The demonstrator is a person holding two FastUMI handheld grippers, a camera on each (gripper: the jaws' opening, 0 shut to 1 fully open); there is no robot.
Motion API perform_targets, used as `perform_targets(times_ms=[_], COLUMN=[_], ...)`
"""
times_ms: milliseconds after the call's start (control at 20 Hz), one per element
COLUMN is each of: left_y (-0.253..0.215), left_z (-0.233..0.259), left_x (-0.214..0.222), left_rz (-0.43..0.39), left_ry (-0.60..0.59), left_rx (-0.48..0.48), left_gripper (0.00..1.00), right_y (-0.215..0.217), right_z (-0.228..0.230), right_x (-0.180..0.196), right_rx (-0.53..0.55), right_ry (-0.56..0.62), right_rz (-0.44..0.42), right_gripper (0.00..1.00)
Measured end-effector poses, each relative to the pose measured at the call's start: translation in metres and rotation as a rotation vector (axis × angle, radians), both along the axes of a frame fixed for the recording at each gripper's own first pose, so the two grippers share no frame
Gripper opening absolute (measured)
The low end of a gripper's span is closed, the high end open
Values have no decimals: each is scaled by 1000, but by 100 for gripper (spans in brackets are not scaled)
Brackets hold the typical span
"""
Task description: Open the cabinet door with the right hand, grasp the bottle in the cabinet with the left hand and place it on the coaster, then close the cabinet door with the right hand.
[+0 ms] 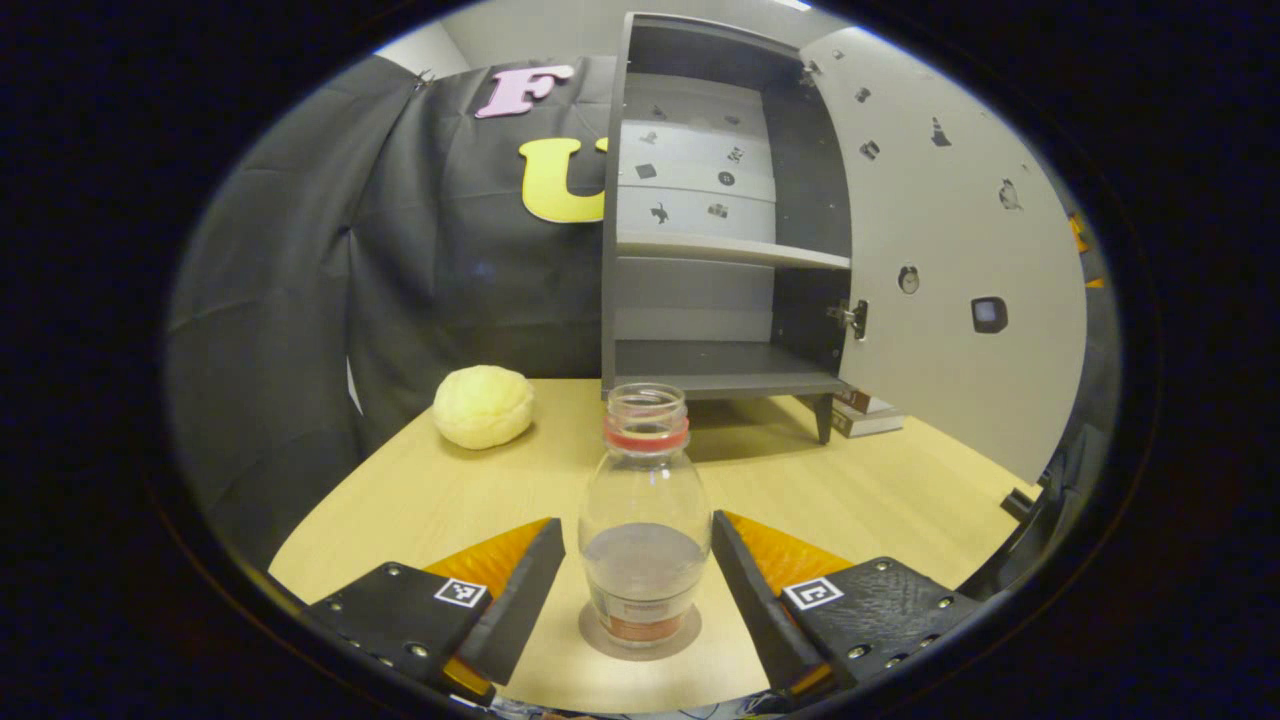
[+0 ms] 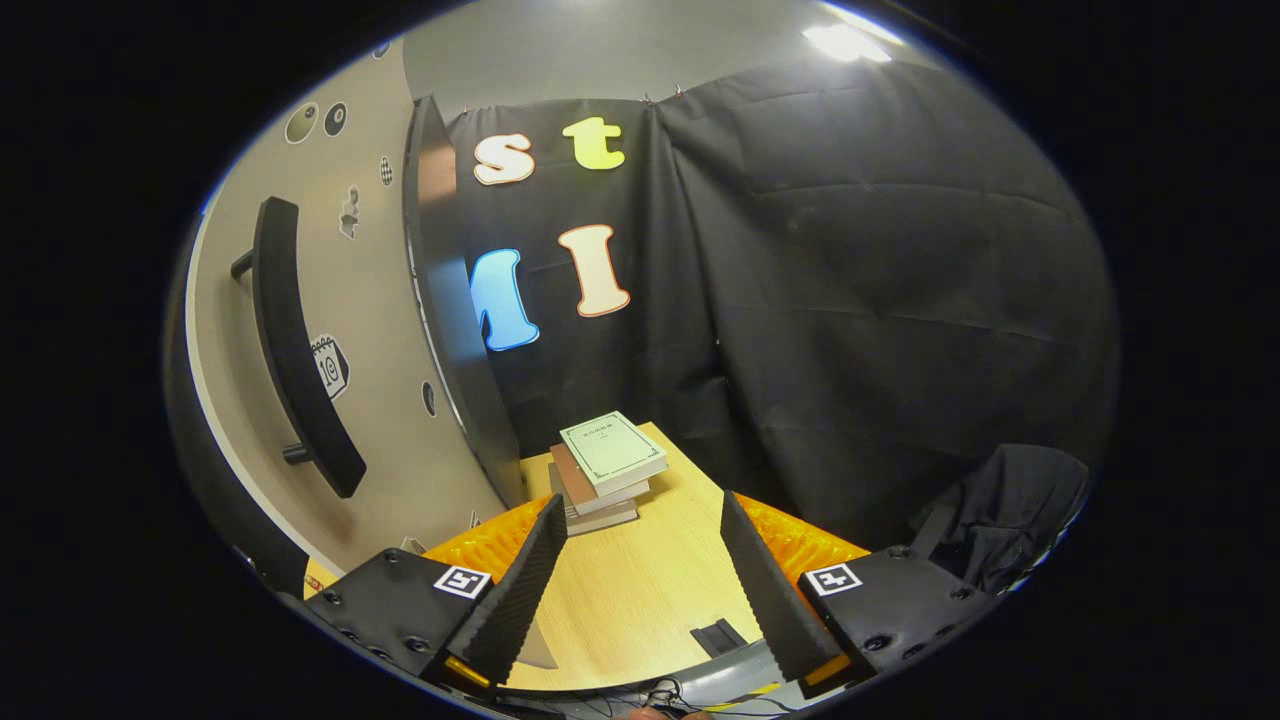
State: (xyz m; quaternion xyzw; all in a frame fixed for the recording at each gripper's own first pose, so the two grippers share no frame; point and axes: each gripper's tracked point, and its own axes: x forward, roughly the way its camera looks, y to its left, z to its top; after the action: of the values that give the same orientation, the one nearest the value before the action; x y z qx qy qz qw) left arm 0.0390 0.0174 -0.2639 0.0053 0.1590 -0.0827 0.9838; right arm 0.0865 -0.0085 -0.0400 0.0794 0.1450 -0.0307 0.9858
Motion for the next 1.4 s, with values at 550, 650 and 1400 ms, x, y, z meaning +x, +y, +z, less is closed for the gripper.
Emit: perform_targets(times_ms=[550, 650, 1400], left_y=[4, 7, 19], left_z=[127, 154, 232], left_x=[-50, -54, -45], left_rz=[-18, -14, 66], left_ry=[-129, -145, -155], left_rx=[-20, -16, -144], left_gripper=[94, 89, 92], right_y=[1, 3, 45], right_z=[21, 31, 117], right_x=[2, 1, -4], right_rx=[-64, -70, 80], right_ry=[-50, -76, -178], right_rz=[19, 34, 165], right_gripper=[98, 98, 98])
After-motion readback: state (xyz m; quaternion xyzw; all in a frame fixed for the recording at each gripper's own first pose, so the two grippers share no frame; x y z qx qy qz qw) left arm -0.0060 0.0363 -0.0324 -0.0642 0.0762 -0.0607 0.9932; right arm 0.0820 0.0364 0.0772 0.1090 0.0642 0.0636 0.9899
